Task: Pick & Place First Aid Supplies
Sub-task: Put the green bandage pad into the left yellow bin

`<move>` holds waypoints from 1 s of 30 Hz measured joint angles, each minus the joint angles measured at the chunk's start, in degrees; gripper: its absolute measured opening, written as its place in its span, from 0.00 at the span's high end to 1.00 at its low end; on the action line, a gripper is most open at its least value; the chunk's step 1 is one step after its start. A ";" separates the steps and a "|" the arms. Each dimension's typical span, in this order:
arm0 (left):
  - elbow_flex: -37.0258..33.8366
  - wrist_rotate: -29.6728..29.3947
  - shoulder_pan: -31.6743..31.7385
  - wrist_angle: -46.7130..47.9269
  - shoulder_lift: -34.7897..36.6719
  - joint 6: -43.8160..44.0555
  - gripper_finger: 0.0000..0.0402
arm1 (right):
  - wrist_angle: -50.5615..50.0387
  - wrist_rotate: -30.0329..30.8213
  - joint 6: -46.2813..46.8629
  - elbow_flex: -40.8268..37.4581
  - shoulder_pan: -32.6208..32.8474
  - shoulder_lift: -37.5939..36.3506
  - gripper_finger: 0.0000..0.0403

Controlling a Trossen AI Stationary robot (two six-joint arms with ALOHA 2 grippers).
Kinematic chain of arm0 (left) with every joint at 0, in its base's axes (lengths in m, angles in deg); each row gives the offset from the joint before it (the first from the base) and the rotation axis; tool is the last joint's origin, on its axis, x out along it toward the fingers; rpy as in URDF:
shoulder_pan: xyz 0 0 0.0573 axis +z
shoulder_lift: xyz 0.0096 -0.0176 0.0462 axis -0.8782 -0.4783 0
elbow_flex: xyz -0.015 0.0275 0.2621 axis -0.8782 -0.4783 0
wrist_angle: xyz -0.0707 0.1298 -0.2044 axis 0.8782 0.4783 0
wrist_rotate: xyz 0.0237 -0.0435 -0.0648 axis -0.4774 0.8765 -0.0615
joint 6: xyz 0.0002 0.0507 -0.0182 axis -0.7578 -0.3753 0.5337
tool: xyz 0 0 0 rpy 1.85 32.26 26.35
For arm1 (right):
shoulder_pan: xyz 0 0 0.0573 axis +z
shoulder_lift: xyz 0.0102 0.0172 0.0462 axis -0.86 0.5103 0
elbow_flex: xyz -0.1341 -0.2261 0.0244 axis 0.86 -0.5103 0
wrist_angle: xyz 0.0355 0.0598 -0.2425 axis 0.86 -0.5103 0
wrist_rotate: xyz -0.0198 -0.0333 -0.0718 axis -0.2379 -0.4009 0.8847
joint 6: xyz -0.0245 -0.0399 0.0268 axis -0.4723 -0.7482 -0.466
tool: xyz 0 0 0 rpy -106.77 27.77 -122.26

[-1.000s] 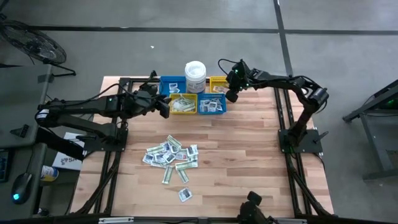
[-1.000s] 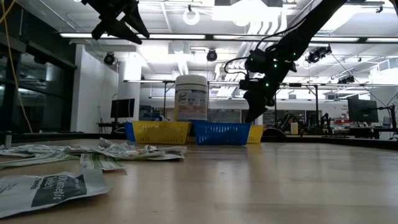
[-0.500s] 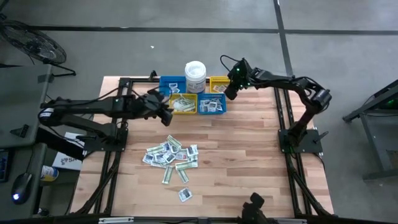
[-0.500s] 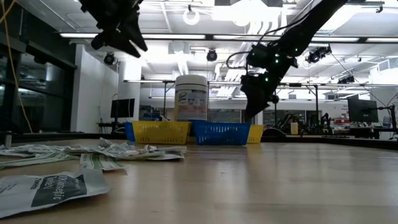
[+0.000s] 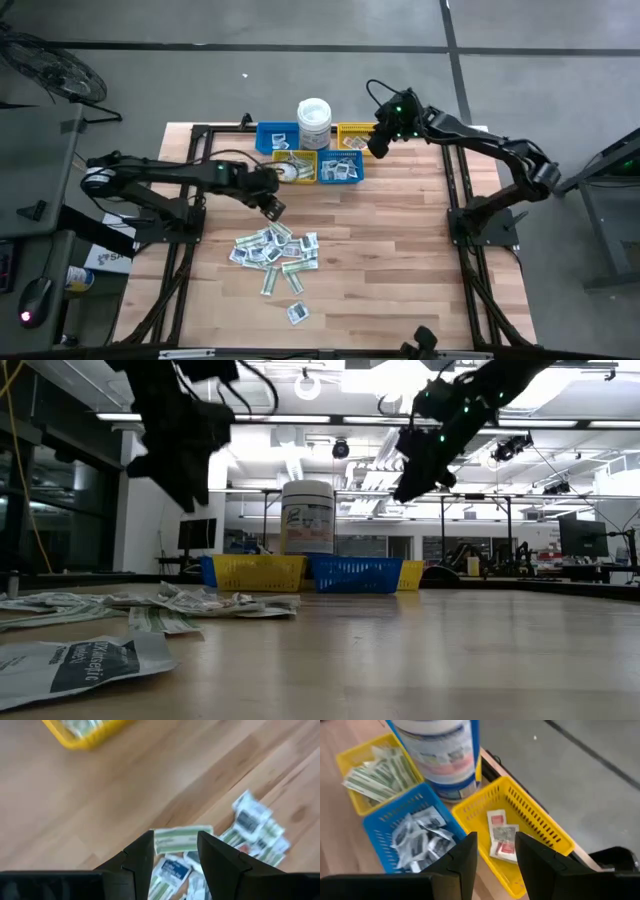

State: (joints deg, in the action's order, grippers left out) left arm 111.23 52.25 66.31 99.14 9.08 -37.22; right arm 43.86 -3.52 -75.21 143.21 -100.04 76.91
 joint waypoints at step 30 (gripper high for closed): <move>-24.01 33.76 16.48 -26.52 -5.65 0.65 0.62 | -3.57 3.48 3.83 -0.18 7.88 -5.53 0.69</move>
State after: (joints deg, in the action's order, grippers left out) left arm 87.21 86.01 82.79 72.62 3.43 -36.56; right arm 40.29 -0.04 -71.38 143.03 -92.15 71.38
